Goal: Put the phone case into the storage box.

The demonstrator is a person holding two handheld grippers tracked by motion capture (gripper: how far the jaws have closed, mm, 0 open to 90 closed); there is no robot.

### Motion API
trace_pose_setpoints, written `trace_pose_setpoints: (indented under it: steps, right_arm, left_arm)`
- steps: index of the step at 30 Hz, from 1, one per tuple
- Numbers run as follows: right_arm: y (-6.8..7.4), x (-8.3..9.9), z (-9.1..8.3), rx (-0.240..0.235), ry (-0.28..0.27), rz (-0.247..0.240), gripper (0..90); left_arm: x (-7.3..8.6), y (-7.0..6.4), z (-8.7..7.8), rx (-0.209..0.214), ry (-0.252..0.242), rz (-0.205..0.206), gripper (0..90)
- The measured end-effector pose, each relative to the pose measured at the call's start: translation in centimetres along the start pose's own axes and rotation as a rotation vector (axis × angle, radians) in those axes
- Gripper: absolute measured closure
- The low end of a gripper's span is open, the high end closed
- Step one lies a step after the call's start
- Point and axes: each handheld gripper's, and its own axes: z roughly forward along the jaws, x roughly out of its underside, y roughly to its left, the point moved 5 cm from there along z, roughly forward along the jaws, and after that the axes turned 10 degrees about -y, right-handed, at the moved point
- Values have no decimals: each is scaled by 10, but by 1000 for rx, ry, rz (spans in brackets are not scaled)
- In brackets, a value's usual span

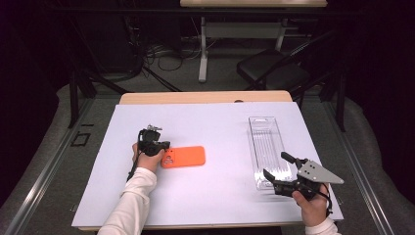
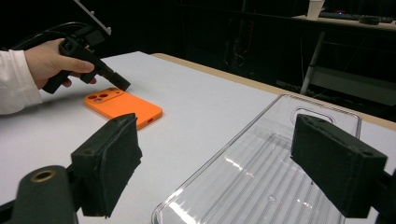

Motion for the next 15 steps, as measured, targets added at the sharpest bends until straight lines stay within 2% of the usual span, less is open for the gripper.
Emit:
trace_pose_setpoints:
  steps: [15]
  right_arm:
    - [0, 0, 0, -2, 2, -1, 147]
  left_arm:
    - [18, -10, -22, 24, 27, 39, 900]
